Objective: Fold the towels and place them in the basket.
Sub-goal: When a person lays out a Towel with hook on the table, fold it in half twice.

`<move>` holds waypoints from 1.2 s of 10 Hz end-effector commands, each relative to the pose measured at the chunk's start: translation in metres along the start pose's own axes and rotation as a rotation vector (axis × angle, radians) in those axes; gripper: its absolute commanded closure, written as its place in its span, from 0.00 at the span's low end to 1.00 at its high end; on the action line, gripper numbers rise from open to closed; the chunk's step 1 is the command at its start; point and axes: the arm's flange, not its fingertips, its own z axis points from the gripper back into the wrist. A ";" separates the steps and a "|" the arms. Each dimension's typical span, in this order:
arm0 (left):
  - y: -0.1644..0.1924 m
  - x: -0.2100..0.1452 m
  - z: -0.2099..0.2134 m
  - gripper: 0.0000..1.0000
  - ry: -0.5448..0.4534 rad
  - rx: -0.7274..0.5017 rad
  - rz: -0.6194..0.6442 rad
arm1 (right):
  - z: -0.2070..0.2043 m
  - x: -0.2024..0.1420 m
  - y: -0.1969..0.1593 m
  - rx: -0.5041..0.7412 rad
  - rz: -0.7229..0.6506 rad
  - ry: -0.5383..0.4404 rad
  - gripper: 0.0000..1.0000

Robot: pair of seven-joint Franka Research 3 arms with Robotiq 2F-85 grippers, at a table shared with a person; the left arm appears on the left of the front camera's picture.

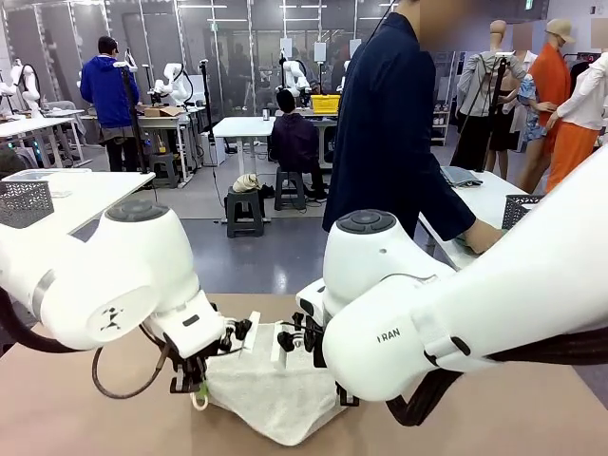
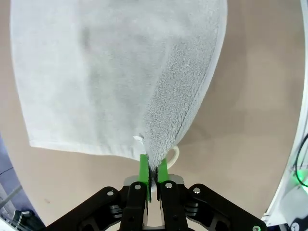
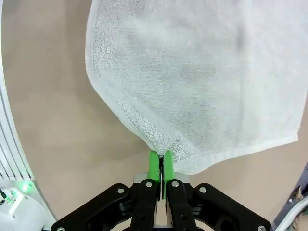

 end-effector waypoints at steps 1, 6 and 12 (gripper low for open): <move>0.008 -0.009 0.010 0.92 0.027 0.017 0.026 | 0.013 -0.006 -0.009 -0.016 0.021 0.013 0.96; 0.018 -0.025 0.021 0.92 0.042 -0.007 0.030 | 0.026 -0.016 -0.024 -0.010 0.016 0.011 0.96; 0.013 -0.024 0.013 0.92 0.025 -0.010 0.051 | 0.022 -0.013 -0.021 -0.018 -0.007 0.008 0.96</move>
